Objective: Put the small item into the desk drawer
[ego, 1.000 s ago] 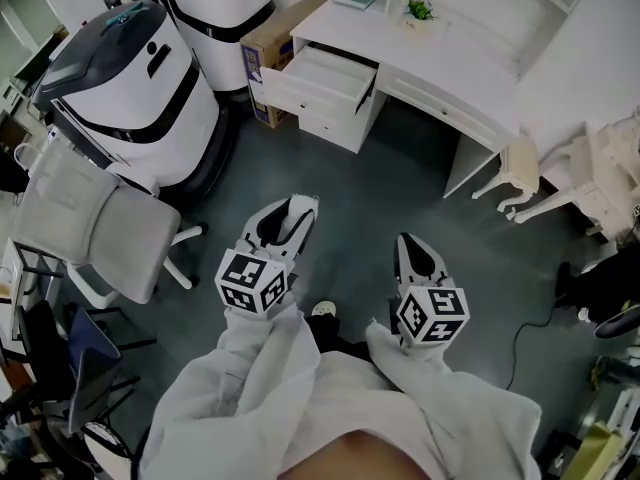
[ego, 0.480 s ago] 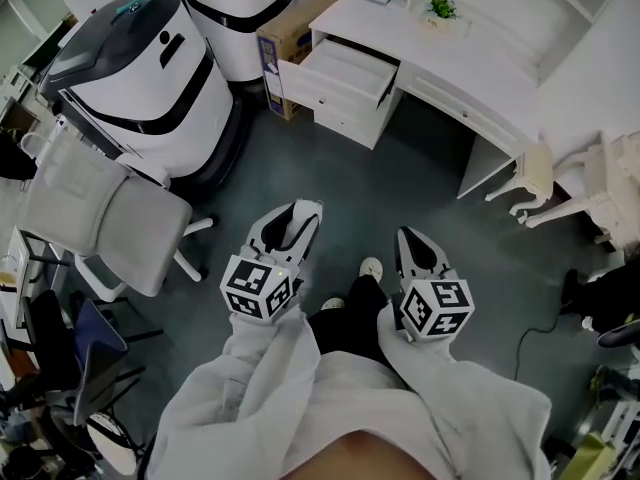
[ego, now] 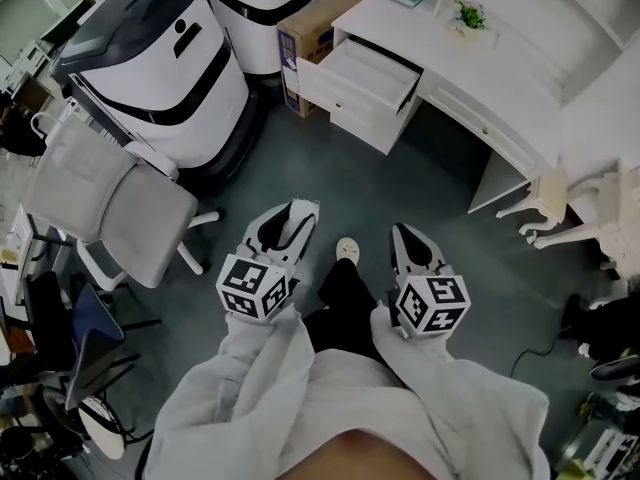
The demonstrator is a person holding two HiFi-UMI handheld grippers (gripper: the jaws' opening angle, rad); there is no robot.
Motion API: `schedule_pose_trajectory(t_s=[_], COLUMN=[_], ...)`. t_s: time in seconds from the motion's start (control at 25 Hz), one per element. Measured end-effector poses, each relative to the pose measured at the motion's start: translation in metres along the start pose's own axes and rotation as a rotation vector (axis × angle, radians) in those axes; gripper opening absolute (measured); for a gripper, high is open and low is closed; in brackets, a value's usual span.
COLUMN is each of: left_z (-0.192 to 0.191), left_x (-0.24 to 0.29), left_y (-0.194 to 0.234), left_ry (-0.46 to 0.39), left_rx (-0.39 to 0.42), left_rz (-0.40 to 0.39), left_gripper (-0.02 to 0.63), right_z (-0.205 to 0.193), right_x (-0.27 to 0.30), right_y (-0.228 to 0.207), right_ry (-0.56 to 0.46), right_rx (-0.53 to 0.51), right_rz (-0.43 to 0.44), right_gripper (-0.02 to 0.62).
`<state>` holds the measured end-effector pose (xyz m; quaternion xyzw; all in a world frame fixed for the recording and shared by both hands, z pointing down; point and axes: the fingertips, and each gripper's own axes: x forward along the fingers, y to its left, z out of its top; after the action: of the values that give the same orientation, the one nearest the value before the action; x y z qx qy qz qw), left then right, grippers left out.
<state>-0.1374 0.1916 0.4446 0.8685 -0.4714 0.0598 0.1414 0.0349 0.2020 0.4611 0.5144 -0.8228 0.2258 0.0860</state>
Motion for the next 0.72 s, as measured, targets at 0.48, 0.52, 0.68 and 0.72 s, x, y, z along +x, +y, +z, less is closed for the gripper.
schedule_pose_trajectory(t_s=[0.48,0.52,0.68,0.72], left_z=[0.051,0.054,0.063,0.066], left_x=[0.087,0.094,0.117,0.123], left_y=[0.047,0.05,0.065,0.068], left_ry=[-0.032,-0.033,-0.033,-0.035], left_rx=[0.001,-0.001,-0.008,-0.009], left_rz=[0.031,0.035,0.054,0.059], left_gripper=[0.175,0.175,0.175,0.175], right_z=[0.063,0.068,0.083,0.086], right_x=[0.088,0.094,0.12,0.126], right_y=[-0.049,-0.053,-0.066,-0.071], right_ry=[0.0,0.002,0.009,0.01], right_rx=[-0.017,-0.021,-0.021,-0.022], right_rz=[0.036,0.04,0.053,0.055], right_gripper=[0.034,0.034,0.034,0.034])
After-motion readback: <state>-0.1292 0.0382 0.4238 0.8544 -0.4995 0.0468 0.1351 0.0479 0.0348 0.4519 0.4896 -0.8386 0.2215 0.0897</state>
